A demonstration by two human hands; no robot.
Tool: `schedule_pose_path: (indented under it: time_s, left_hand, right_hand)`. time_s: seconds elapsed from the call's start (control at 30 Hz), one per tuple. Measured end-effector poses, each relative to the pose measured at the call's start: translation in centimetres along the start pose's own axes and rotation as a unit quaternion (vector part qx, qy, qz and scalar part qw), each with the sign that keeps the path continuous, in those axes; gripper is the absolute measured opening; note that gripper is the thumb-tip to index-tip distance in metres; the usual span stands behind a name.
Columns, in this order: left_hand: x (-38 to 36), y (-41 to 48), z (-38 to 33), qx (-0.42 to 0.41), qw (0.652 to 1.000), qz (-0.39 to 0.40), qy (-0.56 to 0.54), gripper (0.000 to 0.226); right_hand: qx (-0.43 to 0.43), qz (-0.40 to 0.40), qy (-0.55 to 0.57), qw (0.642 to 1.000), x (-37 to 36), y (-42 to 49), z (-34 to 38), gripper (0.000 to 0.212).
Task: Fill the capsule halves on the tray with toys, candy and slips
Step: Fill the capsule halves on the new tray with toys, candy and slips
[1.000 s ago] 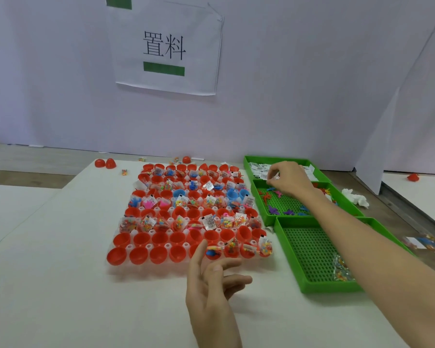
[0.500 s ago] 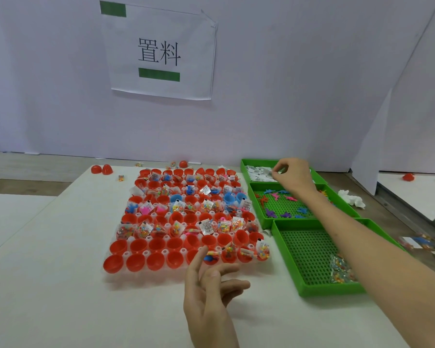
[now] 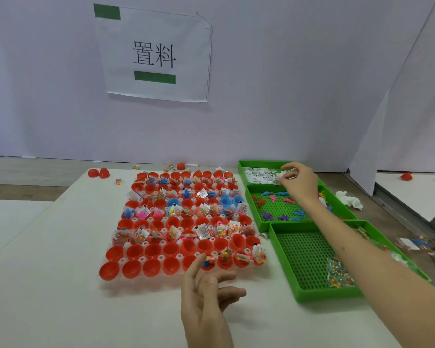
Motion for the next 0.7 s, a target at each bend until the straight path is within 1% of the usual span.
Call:
schedule_pose_path:
  time_s: [0.2, 0.27, 0.3, 0.37, 0.43, 0.53, 0.63, 0.7]
  left_hand:
    - [-0.2, 0.1, -0.2, -0.003, 1.000, -0.002, 0.016, 0.032]
    - [-0.3, 0.1, -0.6, -0.015, 1.000, 0.006, 0.016, 0.031]
    - [-0.4, 0.0, -0.9, -0.023, 0.999, 0.012, 0.023, 0.032]
    - [-0.4, 0.0, -1.1, -0.035, 0.998, 0.025, 0.051, 0.033]
    - [-0.3, -0.1, -1.1, -0.036, 0.995, 0.034, 0.083, 0.033]
    - [-0.4, -0.1, -1.1, -0.038, 0.991, 0.068, 0.111, 0.021]
    - [-0.6, 0.6, -1.1, -0.029, 0.988, 0.106, 0.106, 0.030]
    - [-0.8, 0.8, -1.0, -0.033, 0.986, 0.117, 0.111, 0.029]
  right_hand:
    - [-0.042, -0.007, 0.052, 0.998, 0.2, 0.8, -0.1, 0.025]
    - [-0.038, -0.008, 0.057, 0.998, 0.5, 0.7, 0.2, 0.022]
    - [-0.029, 0.000, 0.049, 0.998, 0.7, 0.4, 0.4, 0.018]
    - [-0.009, 0.049, 0.029, 0.998, 0.7, -0.6, 0.9, 0.013]
    - [-0.015, 0.096, 0.047, 0.994, 1.1, -2.0, 1.1, 0.013]
    - [-0.027, 0.096, 0.093, 0.991, 2.8, -4.0, 0.9, 0.013]
    - [-0.030, 0.107, 0.049, 0.993, 3.5, -5.6, 0.2, 0.012]
    - [-0.042, 0.136, 0.001, 0.990, 3.2, -6.1, 0.0, 0.012]
Point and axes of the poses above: each hand's wrist, its own y-axis towards the middle knuckle, its own x-axis out of the back of the hand, z = x × y, the point moved 5 cm from there along y, towards the middle knuckle, and after that the axes turned 2 degrees about -y, right-handed, at the moved point
